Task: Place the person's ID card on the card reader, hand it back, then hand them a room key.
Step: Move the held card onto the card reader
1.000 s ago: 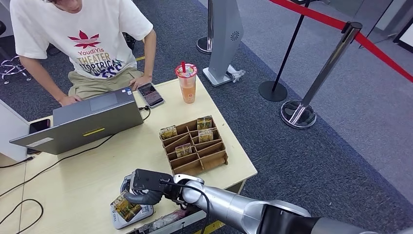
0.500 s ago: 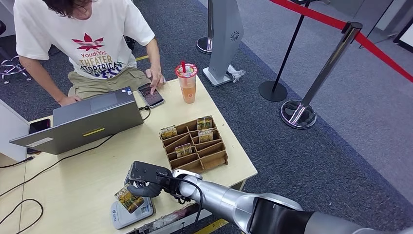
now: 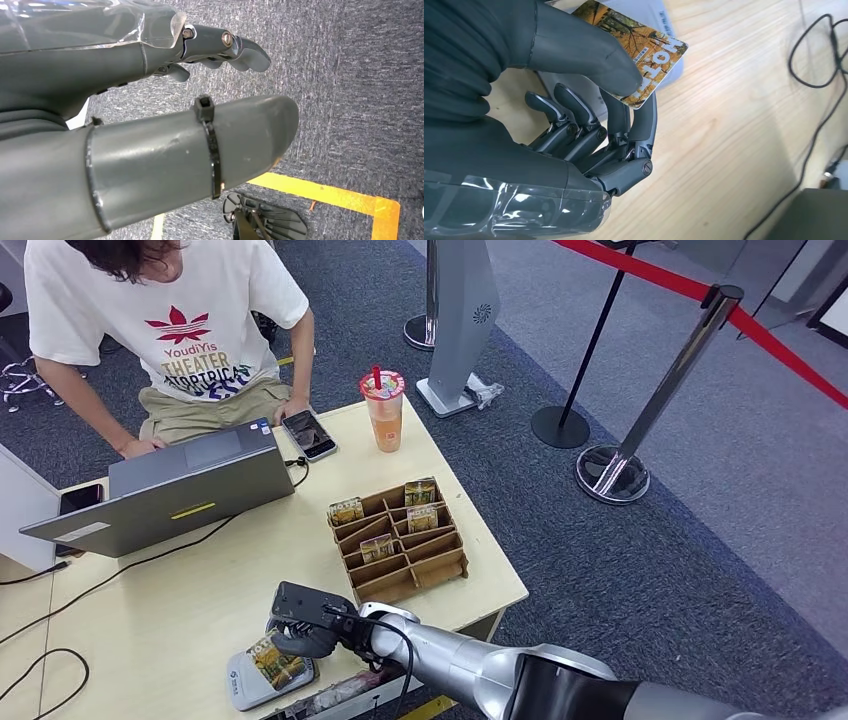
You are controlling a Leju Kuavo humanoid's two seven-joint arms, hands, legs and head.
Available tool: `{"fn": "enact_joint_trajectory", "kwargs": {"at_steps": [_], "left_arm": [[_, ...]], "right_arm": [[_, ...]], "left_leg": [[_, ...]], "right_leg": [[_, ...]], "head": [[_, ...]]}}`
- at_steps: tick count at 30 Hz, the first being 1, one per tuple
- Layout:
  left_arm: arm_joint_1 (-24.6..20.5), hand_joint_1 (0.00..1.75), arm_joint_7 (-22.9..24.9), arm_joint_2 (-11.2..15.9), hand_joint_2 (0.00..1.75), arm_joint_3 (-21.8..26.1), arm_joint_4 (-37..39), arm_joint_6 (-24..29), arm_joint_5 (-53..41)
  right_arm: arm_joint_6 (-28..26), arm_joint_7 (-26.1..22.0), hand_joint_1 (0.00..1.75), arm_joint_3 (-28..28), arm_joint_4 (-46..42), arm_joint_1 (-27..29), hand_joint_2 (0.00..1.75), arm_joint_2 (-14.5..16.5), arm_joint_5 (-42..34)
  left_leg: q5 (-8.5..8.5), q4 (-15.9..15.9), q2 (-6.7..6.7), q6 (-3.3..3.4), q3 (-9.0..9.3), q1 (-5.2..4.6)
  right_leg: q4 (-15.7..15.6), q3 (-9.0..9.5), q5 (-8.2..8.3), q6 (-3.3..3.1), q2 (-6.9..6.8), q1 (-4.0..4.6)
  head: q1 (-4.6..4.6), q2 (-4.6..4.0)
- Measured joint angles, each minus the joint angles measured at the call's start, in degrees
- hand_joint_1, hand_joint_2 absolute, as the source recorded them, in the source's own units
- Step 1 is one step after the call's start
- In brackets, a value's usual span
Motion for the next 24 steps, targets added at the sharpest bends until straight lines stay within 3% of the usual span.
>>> {"fn": "enact_joint_trajectory", "kwargs": {"at_steps": [24], "left_arm": [[0.01,0.00,0.23,0.00,0.00,0.00,0.00,0.03,-0.31]], "right_arm": [[-0.12,-0.06,1.75,-0.02,1.72,0.95,1.75,0.01,-0.07]], "left_leg": [[0.00,0.00,0.01,0.00,0.04,0.00]], "right_leg": [[0.00,0.01,0.00,0.00,0.01,0.00]], "head": [[0.01,0.00]]}}
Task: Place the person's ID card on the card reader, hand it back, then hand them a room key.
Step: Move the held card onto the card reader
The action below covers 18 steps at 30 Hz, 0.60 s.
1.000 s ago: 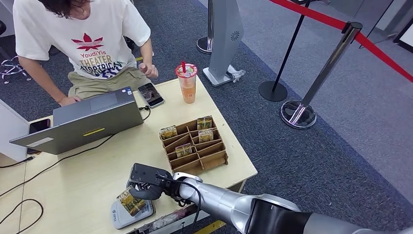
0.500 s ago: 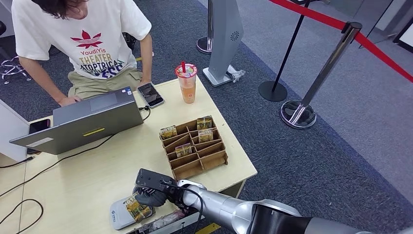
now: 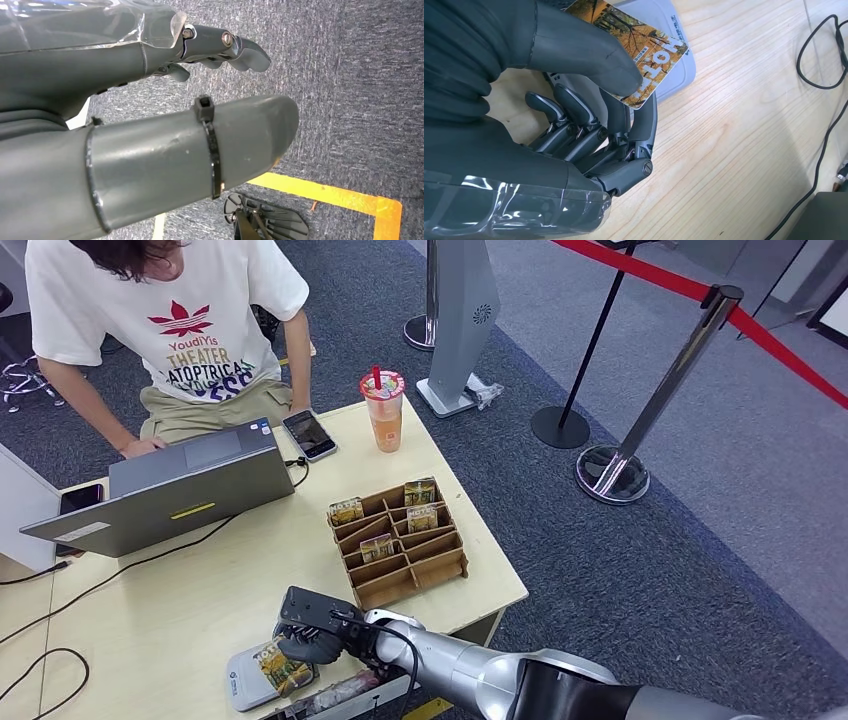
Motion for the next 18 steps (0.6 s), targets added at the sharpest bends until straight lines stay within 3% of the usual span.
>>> {"fn": "enact_joint_trajectory", "kwargs": {"at_steps": [6,18], "left_arm": [[0.02,0.00,0.27,0.00,0.00,0.00,0.00,0.06,0.02],[0.05,0.00,-0.10,0.00,0.00,0.00,0.00,0.06,0.02]], "right_arm": [[0.25,-1.39,1.75,-0.31,-1.12,0.03,1.75,-0.32,-1.03],[0.27,-1.55,1.75,-2.92,-15.77,0.84,1.75,-3.59,-2.44]], "left_leg": [[0.00,0.00,0.00,0.00,0.00,0.00],[0.00,0.00,0.00,0.00,0.00,0.00]], "right_leg": [[0.00,0.01,0.00,0.00,0.00,0.00],[0.00,-0.01,0.00,0.00,0.01,0.00]], "head": [[-0.01,0.00],[-0.01,0.00]]}}
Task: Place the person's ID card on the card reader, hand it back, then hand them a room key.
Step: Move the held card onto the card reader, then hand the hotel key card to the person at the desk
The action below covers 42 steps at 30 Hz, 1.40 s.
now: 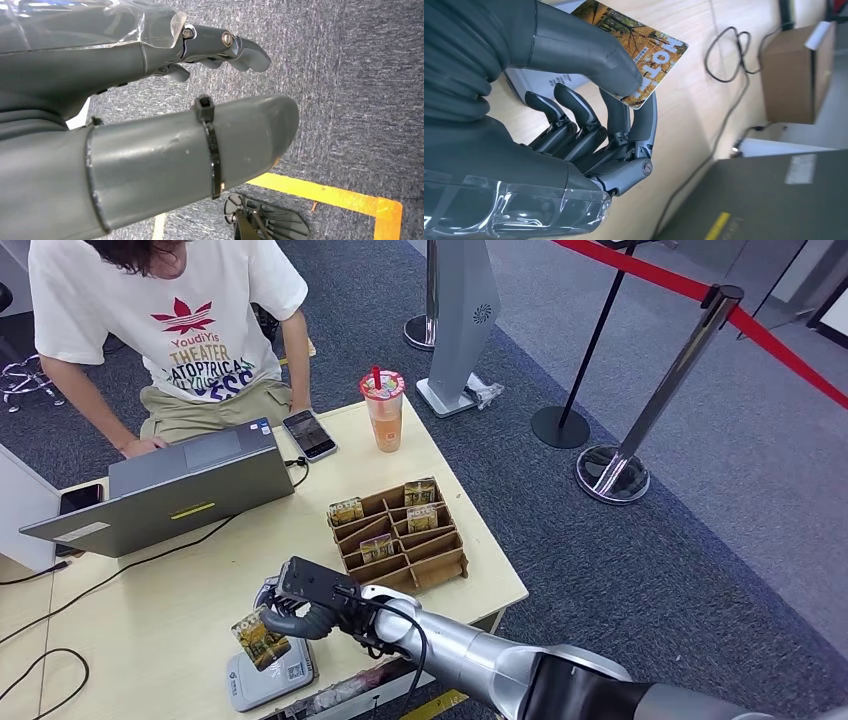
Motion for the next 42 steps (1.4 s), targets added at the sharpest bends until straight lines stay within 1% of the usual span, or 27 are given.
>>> {"fn": "enact_joint_trajectory", "kwargs": {"at_steps": [9,14,18,22,25,28,35,42], "left_arm": [[-0.02,0.00,-0.13,-0.04,0.00,0.10,0.00,0.03,0.20],[-0.04,0.00,-0.36,-0.08,0.00,0.34,0.00,0.03,0.20],[-0.11,0.00,-0.65,-0.19,0.00,0.35,0.00,-0.05,-0.31],[-0.31,0.00,-0.51,-0.35,0.00,0.35,0.00,-0.27,-1.00],[-0.62,0.00,-0.03,-0.40,0.00,0.35,0.00,-0.55,-1.50],[-0.99,0.00,0.33,-0.46,0.00,0.33,0.00,-0.63,-1.74],[-1.39,0.00,0.72,-0.59,0.00,0.25,0.00,-0.63,-1.90],[-1.49,0.00,1.10,-0.63,0.00,-0.07,0.00,-0.67,-2.31]], "right_arm": [[-0.88,-1.00,1.75,-3.48,-10.96,0.43,1.75,-1.99,-0.74],[-2.35,-1.08,1.75,-6.18,-16.82,0.00,1.75,-2.55,1.01],[-3.34,-0.17,1.75,-8.58,-19.44,-2.39,1.75,-2.67,2.13],[-4.28,1.08,1.75,-10.85,-19.77,-5.94,1.75,-2.68,2.67],[-5.13,2.16,1.75,-12.54,-18.69,-8.95,1.75,-2.68,2.81],[-5.89,2.79,1.75,-14.01,-15.67,-12.47,1.75,-2.68,3.13],[-7.82,3.36,1.75,-16.28,-5.05,-20.52,1.75,-1.96,4.14],[-8.92,3.63,1.75,-17.37,3.76,-25.48,1.75,-1.21,5.67]], "left_leg": [[0.00,0.00,0.00,0.00,0.00,0.00],[0.00,0.00,0.00,0.00,-0.01,0.00],[0.01,0.00,0.00,0.00,0.00,0.00],[0.05,0.01,0.00,0.03,0.00,-0.01],[0.06,0.01,0.00,0.05,-0.01,-0.01],[0.06,0.02,-0.01,0.05,-0.02,-0.01],[0.10,0.03,-0.01,0.04,-0.02,-0.01],[0.10,0.03,-0.01,0.04,-0.03,-0.01]], "right_leg": [[0.00,0.00,0.00,0.00,0.00,0.00],[0.00,0.00,0.00,0.00,0.00,0.00],[0.00,0.00,0.02,0.01,0.00,0.00],[0.00,0.00,0.05,0.02,0.00,0.00],[0.00,0.01,0.06,0.03,0.00,0.00],[0.00,0.01,0.09,0.04,-0.01,-0.01],[0.01,0.01,0.11,0.05,-0.01,-0.01],[0.01,0.01,0.10,0.05,-0.01,0.00]], "head": [[0.01,0.00],[0.00,0.00],[0.01,0.00],[0.00,0.00],[0.01,0.00],[0.01,0.00],[-0.01,0.00],[0.00,0.00]]}}
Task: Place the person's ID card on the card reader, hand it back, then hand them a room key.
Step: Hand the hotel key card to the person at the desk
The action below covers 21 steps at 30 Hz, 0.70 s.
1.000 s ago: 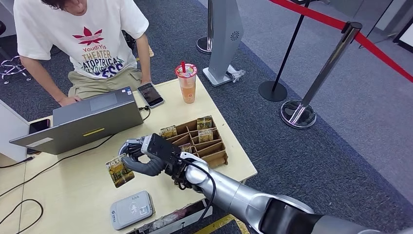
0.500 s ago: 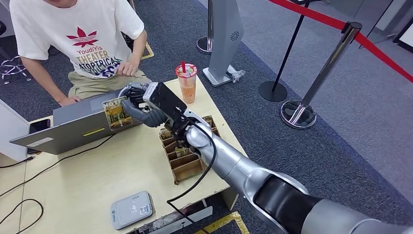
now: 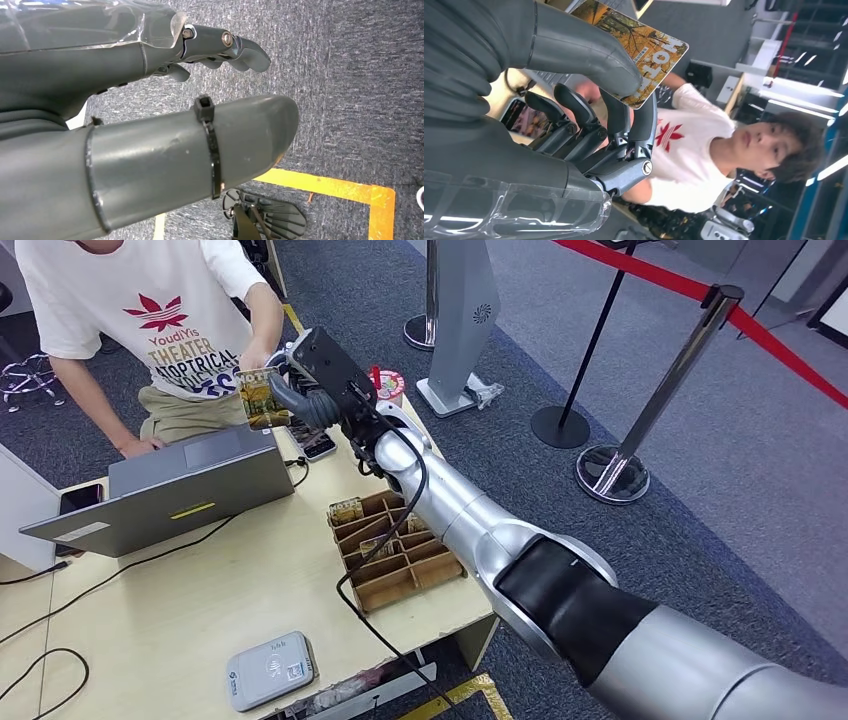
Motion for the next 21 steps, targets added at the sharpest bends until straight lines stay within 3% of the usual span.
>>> {"fn": "enact_joint_trajectory", "kwargs": {"at_steps": [19,20,21], "left_arm": [[0.43,0.00,-0.34,0.03,0.00,-0.04,0.00,0.05,0.96],[0.46,0.00,-0.39,0.03,0.00,-0.04,0.00,0.05,0.95],[0.48,0.00,-0.43,0.04,0.00,-0.04,0.00,0.05,0.95]], "right_arm": [[-0.20,-0.97,1.75,-0.54,10.51,-2.70,1.75,1.86,1.95],[-0.19,-1.04,1.61,-0.56,10.82,-2.70,1.75,1.86,2.03],[-0.16,-1.14,1.23,-0.60,11.14,-2.69,1.75,1.86,2.09]], "left_leg": [[0.00,0.00,0.00,0.00,0.00,0.00],[0.00,0.00,0.00,0.00,0.00,0.00],[0.00,0.00,0.00,0.00,0.00,0.00]], "right_leg": [[0.00,0.00,0.00,0.00,0.00,0.00],[0.00,0.00,0.00,0.00,0.00,0.00],[0.00,0.00,0.00,0.00,0.00,0.00]], "head": [[-0.01,0.00],[-0.01,0.00],[-0.01,0.00]]}}
